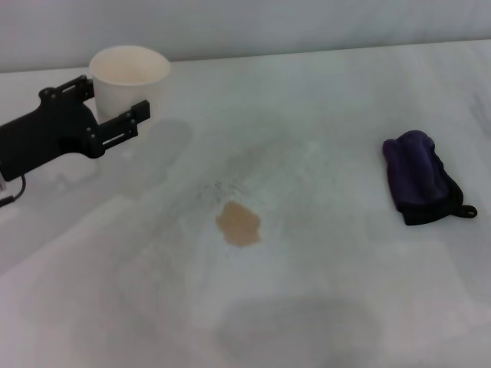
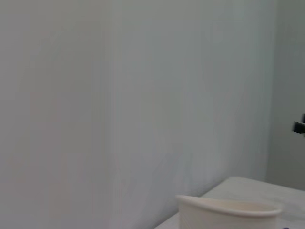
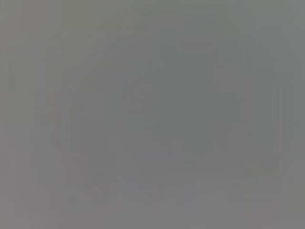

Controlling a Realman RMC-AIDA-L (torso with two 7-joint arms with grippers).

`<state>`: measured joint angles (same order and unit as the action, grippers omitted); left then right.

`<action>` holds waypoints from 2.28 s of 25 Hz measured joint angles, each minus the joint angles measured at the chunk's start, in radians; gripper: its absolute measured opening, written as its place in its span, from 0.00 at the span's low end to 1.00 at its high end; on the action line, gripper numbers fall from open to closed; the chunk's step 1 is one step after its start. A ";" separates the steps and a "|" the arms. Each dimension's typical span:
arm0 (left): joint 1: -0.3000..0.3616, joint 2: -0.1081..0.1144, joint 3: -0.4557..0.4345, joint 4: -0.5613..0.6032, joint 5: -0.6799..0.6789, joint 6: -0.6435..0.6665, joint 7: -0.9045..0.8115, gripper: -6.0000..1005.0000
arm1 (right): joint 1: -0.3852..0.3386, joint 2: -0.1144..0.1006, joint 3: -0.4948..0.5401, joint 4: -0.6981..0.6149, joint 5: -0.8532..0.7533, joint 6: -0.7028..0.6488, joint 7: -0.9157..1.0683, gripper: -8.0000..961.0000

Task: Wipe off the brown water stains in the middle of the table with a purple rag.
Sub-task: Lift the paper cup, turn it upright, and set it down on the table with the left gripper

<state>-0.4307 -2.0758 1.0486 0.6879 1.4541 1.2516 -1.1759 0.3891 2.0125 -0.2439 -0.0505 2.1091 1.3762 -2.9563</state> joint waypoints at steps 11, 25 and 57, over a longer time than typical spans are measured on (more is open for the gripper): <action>-0.027 -0.005 0.003 -0.201 -0.053 -0.052 0.128 0.68 | -0.018 -0.002 -0.002 -0.019 -0.001 -0.014 -0.008 0.91; -0.030 -0.010 0.010 -0.405 -0.107 -0.053 0.316 0.68 | -0.010 -0.003 -0.039 -0.043 -0.002 -0.060 -0.009 0.91; 0.009 -0.021 0.007 -0.616 -0.187 -0.027 0.614 0.69 | 0.009 -0.001 -0.076 -0.043 -0.001 -0.081 -0.009 0.91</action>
<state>-0.4221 -2.0966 1.0557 0.0717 1.2669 1.2250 -0.5615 0.3979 2.0111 -0.3204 -0.0936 2.1076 1.2956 -2.9652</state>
